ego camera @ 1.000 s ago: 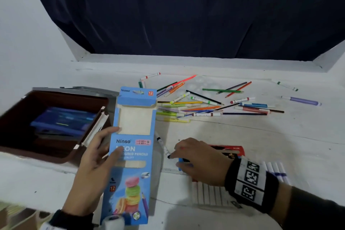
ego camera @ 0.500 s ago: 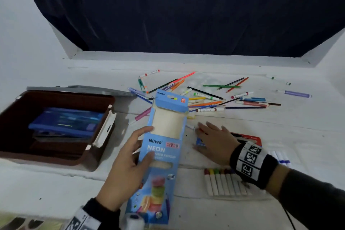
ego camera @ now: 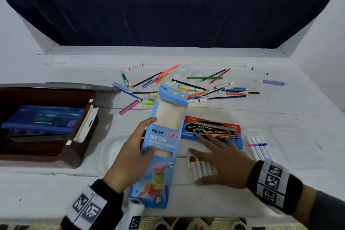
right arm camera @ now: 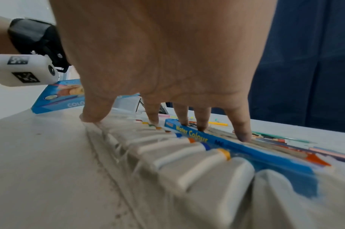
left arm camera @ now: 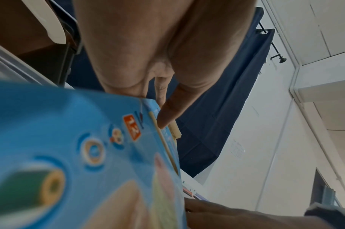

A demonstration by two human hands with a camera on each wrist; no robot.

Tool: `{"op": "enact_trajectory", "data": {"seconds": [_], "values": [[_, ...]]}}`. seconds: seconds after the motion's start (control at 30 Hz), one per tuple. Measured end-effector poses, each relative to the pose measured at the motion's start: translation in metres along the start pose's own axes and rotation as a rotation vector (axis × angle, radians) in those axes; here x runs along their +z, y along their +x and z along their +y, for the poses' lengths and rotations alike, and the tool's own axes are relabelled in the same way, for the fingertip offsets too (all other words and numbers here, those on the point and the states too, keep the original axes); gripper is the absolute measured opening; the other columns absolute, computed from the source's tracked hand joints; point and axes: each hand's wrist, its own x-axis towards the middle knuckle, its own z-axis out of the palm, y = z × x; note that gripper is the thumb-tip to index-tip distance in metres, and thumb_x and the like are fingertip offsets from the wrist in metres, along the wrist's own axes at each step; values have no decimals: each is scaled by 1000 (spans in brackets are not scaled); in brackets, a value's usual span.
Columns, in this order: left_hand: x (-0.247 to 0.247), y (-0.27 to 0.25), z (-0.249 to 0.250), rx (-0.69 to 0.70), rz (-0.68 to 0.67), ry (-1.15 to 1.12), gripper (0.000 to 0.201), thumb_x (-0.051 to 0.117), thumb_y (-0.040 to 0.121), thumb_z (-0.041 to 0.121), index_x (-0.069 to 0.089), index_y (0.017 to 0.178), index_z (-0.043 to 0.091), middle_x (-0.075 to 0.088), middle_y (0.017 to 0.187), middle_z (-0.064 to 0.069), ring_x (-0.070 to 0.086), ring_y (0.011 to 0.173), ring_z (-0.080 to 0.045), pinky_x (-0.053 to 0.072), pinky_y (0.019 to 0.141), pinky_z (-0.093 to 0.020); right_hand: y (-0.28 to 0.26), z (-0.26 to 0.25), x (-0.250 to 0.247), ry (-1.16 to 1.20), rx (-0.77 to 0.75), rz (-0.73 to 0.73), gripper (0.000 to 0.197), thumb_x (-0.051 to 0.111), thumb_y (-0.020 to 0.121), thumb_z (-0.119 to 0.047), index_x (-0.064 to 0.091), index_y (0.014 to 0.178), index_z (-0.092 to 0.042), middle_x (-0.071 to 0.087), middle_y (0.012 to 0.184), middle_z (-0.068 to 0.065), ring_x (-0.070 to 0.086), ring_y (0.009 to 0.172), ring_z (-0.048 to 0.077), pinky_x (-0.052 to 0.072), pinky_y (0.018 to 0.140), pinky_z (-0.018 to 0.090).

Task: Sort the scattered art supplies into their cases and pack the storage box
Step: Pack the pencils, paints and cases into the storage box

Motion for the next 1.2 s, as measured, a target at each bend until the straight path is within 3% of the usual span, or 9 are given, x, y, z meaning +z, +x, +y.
{"op": "enact_trajectory", "data": {"seconds": [0.2,0.4,0.6,0.77,0.87,0.93,1.0,1.1,1.2], "values": [[20,2,-2,4,-21,34,73,54,95,-4,34,146,45,61,130,12,61,118,-10,56,94,-33,-5,13,6,-38,12,35,89,20,84,-86,-7,154,-38,-26,158,-15,-20,149,13,1,121,56],[37,9,2,28,-8,141,75,55,95,-3,28,152,38,51,126,8,51,118,2,44,88,-6,-15,31,5,23,45,48,85,25,90,-78,-4,156,-34,-19,159,-18,-18,146,5,-1,123,49],[61,17,18,1,-11,151,79,58,95,1,22,152,41,45,117,12,50,115,-1,52,84,-14,-30,49,4,46,83,106,95,8,74,-87,12,155,-37,11,162,-13,10,150,11,16,123,45],[87,25,23,-83,-28,117,77,62,93,5,21,154,27,37,129,4,48,115,-8,46,70,-2,-38,58,-1,68,99,131,82,35,83,-79,18,153,-39,20,157,-14,20,145,10,21,121,43],[99,28,17,-129,-119,185,80,63,94,19,15,158,25,14,158,7,32,141,-11,45,100,-14,-36,59,-5,92,73,144,82,37,83,-78,18,152,-38,21,157,-13,22,144,12,22,121,40],[107,26,14,-144,-191,272,83,61,96,29,7,159,27,-7,164,10,13,151,-11,28,117,-22,-33,59,-10,109,48,144,83,34,83,-79,14,153,-38,16,160,-11,18,147,14,21,122,42],[111,25,14,-131,-215,310,83,61,97,33,6,159,27,-5,163,12,10,149,-6,19,117,-15,-27,59,-15,108,7,133,88,24,79,-83,11,154,-37,10,163,-9,12,150,16,17,123,44],[108,23,13,-75,-184,287,77,64,95,32,17,156,29,12,154,19,17,139,6,15,101,6,-15,56,-23,67,-50,119,92,11,75,-84,9,154,-37,7,165,-3,9,151,20,16,123,49],[100,22,6,-62,-134,277,68,63,95,32,29,153,29,23,159,14,24,144,0,22,114,-11,0,48,-25,1,-107,109,95,3,73,-83,8,155,-35,9,165,5,10,151,24,16,122,50]]}}
